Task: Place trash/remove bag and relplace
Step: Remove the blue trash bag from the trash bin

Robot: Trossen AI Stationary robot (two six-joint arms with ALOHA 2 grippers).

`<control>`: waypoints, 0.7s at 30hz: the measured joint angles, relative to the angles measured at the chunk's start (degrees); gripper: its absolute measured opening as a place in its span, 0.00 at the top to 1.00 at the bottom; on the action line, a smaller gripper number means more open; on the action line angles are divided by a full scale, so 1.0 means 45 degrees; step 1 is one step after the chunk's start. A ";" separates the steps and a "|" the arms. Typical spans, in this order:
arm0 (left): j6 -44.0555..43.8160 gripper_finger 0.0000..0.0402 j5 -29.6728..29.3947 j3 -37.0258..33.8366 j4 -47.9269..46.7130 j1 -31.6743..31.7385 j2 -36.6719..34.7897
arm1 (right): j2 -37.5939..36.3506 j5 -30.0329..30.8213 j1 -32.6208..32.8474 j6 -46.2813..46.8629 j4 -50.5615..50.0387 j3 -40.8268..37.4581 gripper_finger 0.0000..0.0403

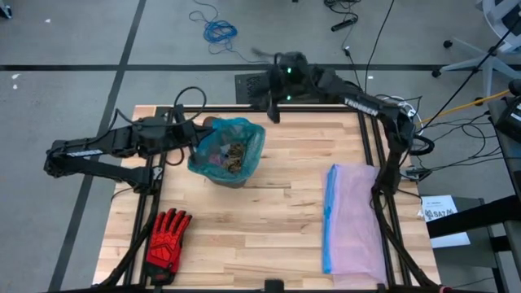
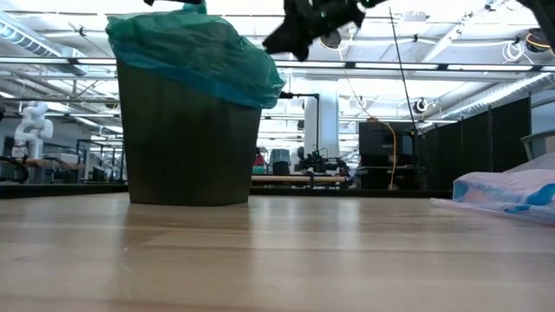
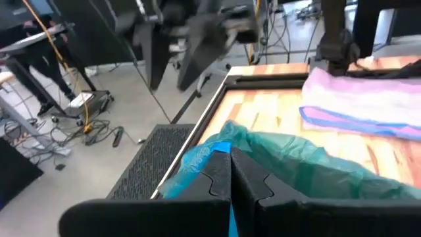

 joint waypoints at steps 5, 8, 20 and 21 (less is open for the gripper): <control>0.0015 1.00 0.0413 0.0000 0.0401 -0.0077 0.0027 | 0.1201 -0.2284 -0.0838 0.2095 0.0599 -0.0015 0.55; -0.0076 1.00 0.0668 0.0000 0.0420 -0.0077 0.0044 | 0.1841 -0.3382 -0.0747 0.2693 0.1344 -0.0015 0.55; -0.0117 1.00 0.1105 0.0000 0.0459 -0.0072 0.0648 | 0.3130 -0.4584 0.0185 0.3892 0.3866 -0.0029 0.61; -0.0117 1.00 0.1106 0.0000 0.0455 -0.0072 0.0690 | 0.3122 -0.4594 0.0258 0.3827 0.3926 -0.0026 0.65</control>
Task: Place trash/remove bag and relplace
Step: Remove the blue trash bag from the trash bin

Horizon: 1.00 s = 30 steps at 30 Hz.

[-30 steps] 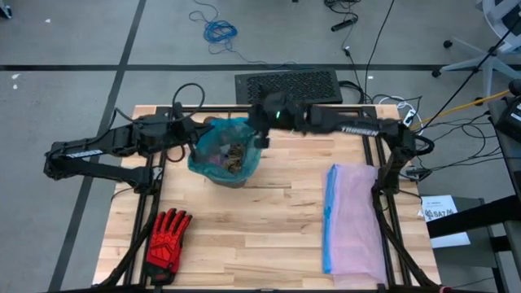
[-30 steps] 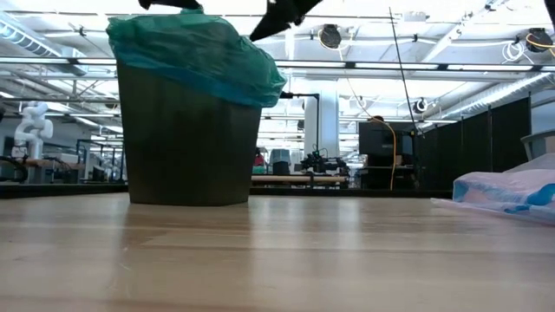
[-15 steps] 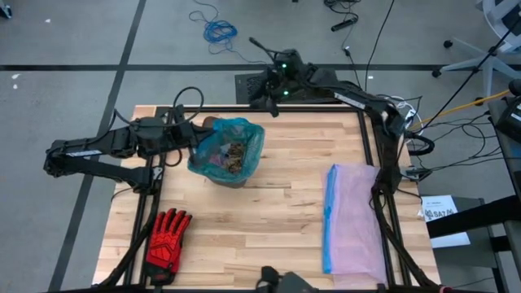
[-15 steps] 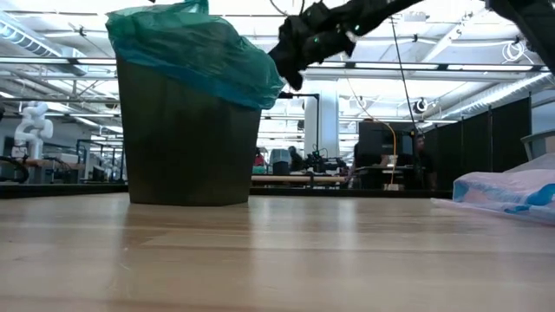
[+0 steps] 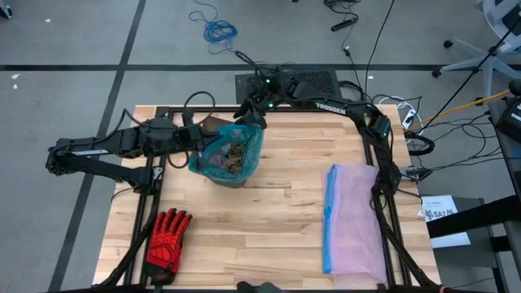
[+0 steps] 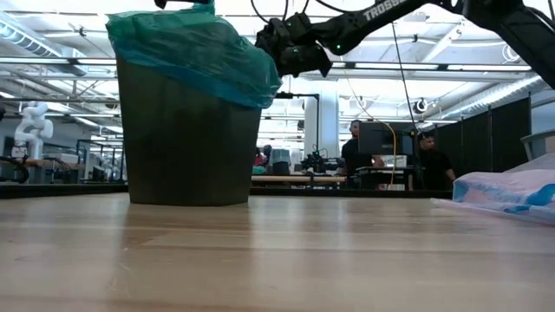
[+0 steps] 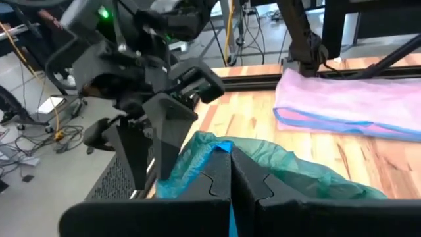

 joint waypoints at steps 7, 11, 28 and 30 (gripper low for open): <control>0.0002 1.00 -0.0374 0.0000 -0.0060 -0.0002 0.0022 | -0.0433 0.0042 0.0892 -0.1116 -0.0142 0.0001 0.97; -0.0001 1.00 -0.0762 0.0000 -0.0174 0.0000 -0.0005 | -0.0866 0.1654 0.1533 -0.2749 -0.0792 0.0001 1.00; -0.0585 1.00 0.0793 0.0000 -0.0318 -0.0447 -0.0015 | -0.2467 0.5671 0.1317 -0.4336 -0.2717 0.0001 0.95; -0.0622 1.00 0.0939 0.0000 -0.0324 -0.0506 -0.0015 | -0.2310 0.4307 0.0576 -0.3640 -0.2608 0.0006 0.91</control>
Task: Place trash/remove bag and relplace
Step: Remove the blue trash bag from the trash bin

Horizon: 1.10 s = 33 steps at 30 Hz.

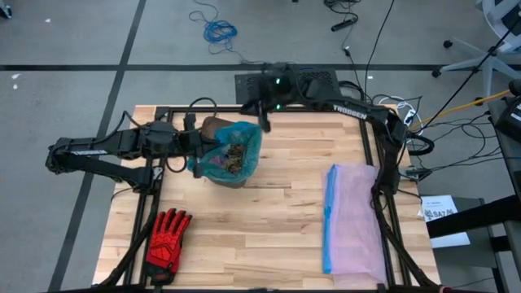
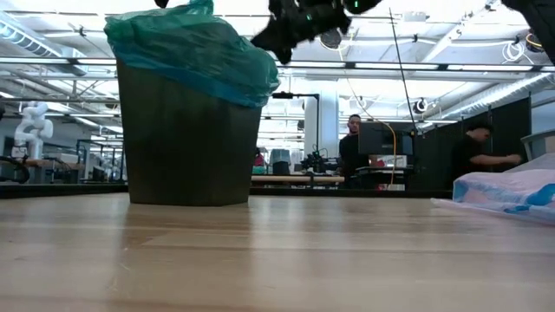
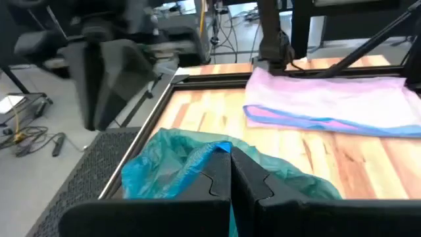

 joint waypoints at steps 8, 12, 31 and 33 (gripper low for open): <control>0.0000 1.00 0.1346 0.0000 0.0384 -0.0013 0.0304 | 0.1047 -0.5126 -0.0835 0.0643 0.0561 0.0000 0.65; -0.0015 1.00 0.2581 0.0000 0.0387 -0.0023 0.0584 | 0.1166 -0.5353 -0.0243 -0.0652 0.0827 -0.0005 0.53; 0.1061 1.00 0.5139 0.0000 0.1089 -0.0324 0.1263 | 0.1113 -0.5651 0.1726 -0.1551 0.2191 -0.0005 0.51; 0.1095 1.00 0.5412 0.0000 0.1181 -0.0324 0.1273 | 0.1109 -0.5627 0.1882 -0.1551 0.2175 -0.0005 0.51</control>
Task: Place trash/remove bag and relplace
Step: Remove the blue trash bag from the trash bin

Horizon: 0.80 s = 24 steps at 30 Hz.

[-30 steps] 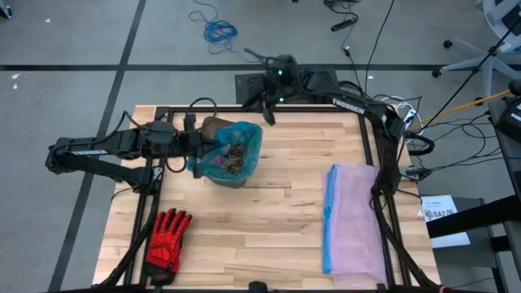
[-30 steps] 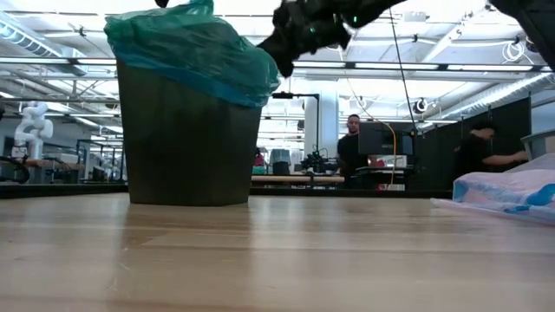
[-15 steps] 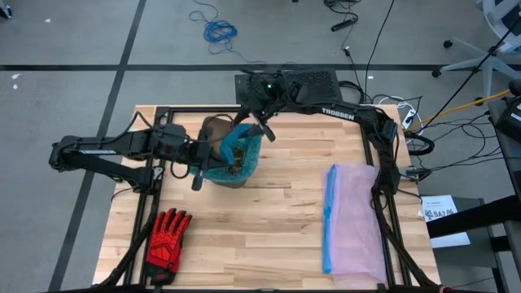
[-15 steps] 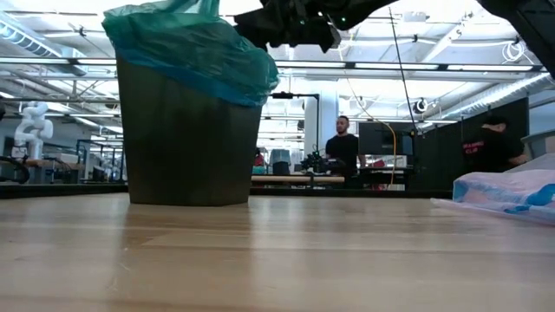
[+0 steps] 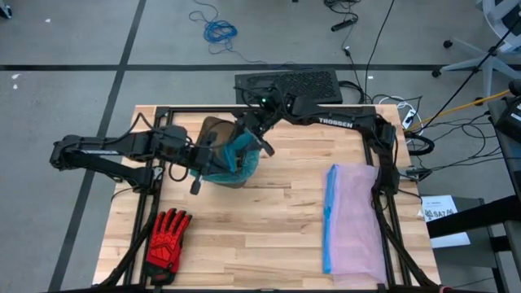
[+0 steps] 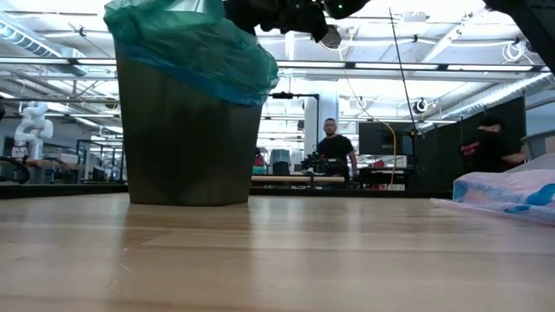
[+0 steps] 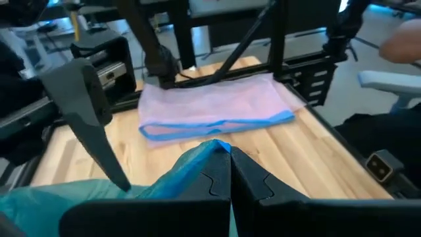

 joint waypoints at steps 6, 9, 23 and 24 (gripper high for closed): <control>0.0007 1.00 0.0400 0.0000 0.0265 0.0000 0.0073 | -0.0010 0.1615 0.0495 -0.0246 -0.0005 0.0000 0.56; 0.0002 1.00 0.0400 0.0000 0.0255 0.0000 0.0073 | -0.0010 0.2277 0.0788 -0.0998 0.0019 0.0000 0.70; -0.0445 1.00 -0.1804 0.0005 -0.1058 0.0000 -0.0135 | -0.0941 0.6363 0.1938 -0.2195 -0.1045 0.0000 1.00; -0.0445 1.00 -0.1819 0.0005 -0.1068 0.0000 -0.0157 | -0.1112 0.6558 0.1976 -0.2205 -0.1058 0.0000 1.00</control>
